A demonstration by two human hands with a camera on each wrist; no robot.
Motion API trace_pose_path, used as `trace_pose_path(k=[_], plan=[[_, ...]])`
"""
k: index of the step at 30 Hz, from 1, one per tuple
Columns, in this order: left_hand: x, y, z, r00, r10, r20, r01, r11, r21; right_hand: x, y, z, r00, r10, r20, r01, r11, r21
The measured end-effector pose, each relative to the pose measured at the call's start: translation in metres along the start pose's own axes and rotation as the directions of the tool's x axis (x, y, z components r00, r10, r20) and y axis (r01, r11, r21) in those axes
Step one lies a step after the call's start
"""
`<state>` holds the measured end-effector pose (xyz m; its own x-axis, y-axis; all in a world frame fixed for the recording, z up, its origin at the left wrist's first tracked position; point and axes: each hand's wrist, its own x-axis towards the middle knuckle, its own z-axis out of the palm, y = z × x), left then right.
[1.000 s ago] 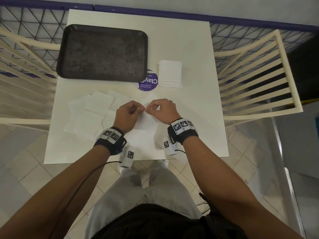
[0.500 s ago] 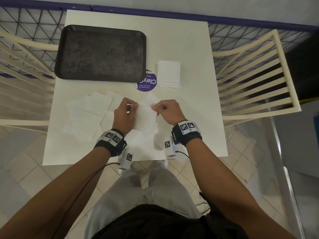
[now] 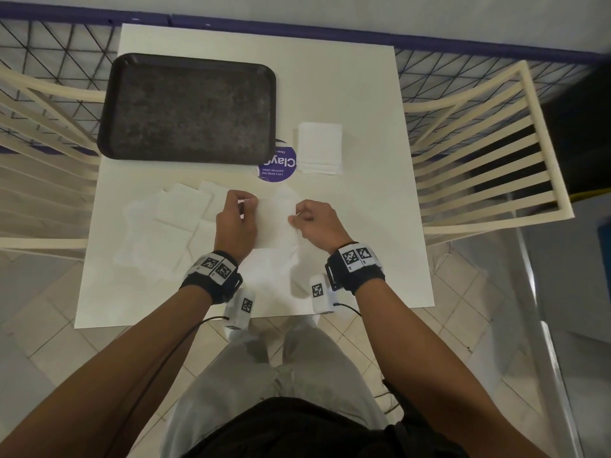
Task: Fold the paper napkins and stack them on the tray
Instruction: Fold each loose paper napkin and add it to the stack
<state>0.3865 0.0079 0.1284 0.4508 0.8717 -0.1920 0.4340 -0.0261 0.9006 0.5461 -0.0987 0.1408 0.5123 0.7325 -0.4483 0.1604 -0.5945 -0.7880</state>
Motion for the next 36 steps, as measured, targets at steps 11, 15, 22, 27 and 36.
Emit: trace_pose_path(k=[11,15,22,27,36], plan=[[0.005,-0.016,0.012,0.926,-0.221,0.305,0.197,0.975,0.107,0.095,-0.025,-0.094,0.955,-0.08,-0.285,0.056,0.994,-0.093],[0.006,-0.031,0.02,0.907,-0.253,0.336,0.176,0.954,0.243,0.131,-0.026,-0.113,0.943,-0.062,-0.327,0.014,0.989,-0.148],[0.001,-0.046,0.024,0.868,-0.282,0.409,0.084,0.894,0.44,0.161,-0.015,-0.116,0.949,0.002,-0.315,-0.069,0.977,-0.2],[-0.003,-0.047,0.028,0.884,-0.265,0.384,0.049,0.871,0.489,0.162,-0.008,-0.111,0.954,0.028,-0.3,-0.089,0.977,-0.192],[-0.013,-0.044,0.035,0.886,-0.184,0.425,-0.056,0.868,0.493,0.119,0.01,-0.099,0.921,0.051,-0.387,-0.074,0.996,-0.044]])
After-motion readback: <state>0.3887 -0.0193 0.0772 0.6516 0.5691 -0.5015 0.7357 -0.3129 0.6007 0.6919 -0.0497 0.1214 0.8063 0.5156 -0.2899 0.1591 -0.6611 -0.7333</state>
